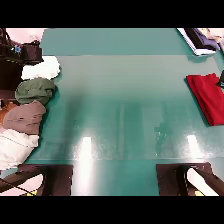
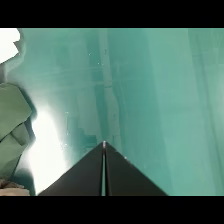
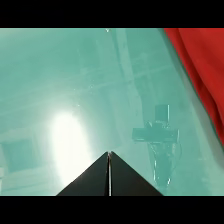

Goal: Fold the shirts.

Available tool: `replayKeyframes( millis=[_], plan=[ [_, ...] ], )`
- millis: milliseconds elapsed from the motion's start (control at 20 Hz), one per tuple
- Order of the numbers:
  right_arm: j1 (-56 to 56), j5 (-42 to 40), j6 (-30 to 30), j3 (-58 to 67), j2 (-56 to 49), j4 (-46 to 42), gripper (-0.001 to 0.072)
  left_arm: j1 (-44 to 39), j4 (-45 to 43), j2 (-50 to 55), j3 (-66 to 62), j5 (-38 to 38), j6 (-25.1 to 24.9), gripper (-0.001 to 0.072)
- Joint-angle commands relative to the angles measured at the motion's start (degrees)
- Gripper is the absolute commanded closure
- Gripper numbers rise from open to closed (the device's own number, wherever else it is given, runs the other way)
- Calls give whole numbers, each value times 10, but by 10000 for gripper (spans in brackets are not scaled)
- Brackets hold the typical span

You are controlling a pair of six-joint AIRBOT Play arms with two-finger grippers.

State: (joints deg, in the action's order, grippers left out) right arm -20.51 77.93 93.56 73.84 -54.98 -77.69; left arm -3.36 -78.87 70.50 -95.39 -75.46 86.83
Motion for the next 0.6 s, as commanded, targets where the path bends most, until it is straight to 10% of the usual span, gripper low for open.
replayKeyframes(
  millis=[0, 200, 250, 350, 550],
  plan=[
    [0, -1, 0, 0, 0, 0, 690, 0, 0, 0, 0, 0, 0, 678],
    [0, -4, 0, 0, 0, 0, 690, 0, -10, 3, 0, 88, -3, 677],
    [0, -3, 0, 0, 0, 0, 690, 0, -26, 8, 0, 118, -16, 580],
    [0, -2, 0, 0, 0, 1, 690, 0, -63, 34, 0, 167, -16, 148],
    [0, 19, 0, 0, 0, 1, 690, 1, -168, 137, 0, 221, 16, 151]
  ],
)
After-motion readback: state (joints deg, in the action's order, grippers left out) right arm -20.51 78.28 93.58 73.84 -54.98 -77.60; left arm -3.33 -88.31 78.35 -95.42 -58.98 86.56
